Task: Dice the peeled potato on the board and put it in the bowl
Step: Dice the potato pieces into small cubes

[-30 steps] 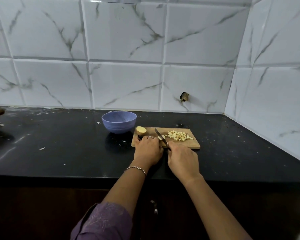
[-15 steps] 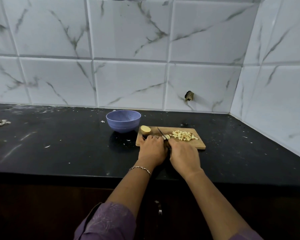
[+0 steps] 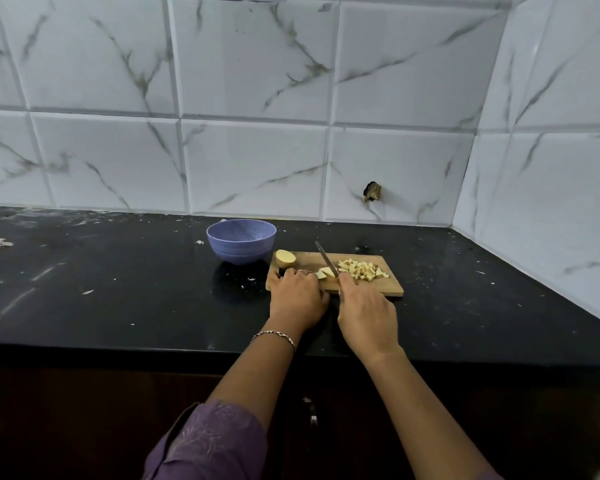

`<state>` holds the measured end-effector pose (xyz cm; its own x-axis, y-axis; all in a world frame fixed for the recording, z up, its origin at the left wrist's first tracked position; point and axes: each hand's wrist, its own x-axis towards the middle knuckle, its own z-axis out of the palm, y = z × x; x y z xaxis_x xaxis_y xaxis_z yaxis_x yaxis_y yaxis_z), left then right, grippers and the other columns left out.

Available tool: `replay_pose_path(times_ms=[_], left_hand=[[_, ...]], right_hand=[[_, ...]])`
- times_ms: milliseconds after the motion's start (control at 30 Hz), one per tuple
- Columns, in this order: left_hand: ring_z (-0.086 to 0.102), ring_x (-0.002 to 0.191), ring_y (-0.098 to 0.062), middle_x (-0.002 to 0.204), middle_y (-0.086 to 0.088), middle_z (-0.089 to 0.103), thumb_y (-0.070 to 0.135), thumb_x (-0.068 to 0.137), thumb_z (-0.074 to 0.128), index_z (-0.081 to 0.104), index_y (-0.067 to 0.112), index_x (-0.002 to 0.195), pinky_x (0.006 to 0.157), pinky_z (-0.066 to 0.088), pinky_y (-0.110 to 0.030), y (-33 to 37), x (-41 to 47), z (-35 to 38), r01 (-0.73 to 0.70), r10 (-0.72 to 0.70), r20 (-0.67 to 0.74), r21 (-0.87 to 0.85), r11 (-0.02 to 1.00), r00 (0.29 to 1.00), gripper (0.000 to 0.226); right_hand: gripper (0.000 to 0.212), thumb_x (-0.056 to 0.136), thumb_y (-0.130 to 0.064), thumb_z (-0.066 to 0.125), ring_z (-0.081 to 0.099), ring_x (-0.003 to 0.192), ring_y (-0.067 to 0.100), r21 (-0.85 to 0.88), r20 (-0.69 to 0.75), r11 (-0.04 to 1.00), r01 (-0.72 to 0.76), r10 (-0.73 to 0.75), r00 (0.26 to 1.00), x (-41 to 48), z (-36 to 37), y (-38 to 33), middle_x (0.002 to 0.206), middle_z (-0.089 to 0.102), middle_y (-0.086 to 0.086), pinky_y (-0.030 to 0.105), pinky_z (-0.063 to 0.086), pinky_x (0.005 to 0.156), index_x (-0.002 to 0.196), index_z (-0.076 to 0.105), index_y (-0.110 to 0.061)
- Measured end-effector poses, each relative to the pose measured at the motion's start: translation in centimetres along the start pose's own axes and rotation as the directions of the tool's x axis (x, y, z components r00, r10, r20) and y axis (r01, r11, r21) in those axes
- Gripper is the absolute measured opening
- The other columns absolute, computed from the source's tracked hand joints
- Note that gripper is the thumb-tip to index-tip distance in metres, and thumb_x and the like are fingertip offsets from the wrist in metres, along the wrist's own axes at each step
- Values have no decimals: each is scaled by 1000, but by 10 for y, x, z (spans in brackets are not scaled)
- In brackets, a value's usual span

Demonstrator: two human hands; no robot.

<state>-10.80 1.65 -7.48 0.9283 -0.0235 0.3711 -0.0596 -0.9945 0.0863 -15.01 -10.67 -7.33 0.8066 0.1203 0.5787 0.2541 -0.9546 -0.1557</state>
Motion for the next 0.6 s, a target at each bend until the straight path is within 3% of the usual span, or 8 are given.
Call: replay_pose_path(times_ms=[333, 600], left_hand=[[50, 119, -23, 122, -1, 64, 42, 97, 40, 64, 19, 111, 109, 23, -53, 1, -1, -4, 12, -12, 31, -2, 1000, 999, 36], [49, 121, -23, 124, 1, 63, 43, 98, 37, 62, 20, 115, 110, 23, -53, 1, -1, -3, 11, -10, 34, -30, 999, 999, 38]], right_hand=[[17, 101, -26, 51, 63, 82, 12, 148, 11, 989, -16, 14, 1000, -10, -4, 4, 92, 65, -7, 30, 52, 66, 118, 54, -27], [12, 99, -22, 51, 64, 82, 12, 78, 46, 997, 27, -30, 998, -6, -6, 0, 90, 66, -7, 28, 52, 70, 108, 59, -26]])
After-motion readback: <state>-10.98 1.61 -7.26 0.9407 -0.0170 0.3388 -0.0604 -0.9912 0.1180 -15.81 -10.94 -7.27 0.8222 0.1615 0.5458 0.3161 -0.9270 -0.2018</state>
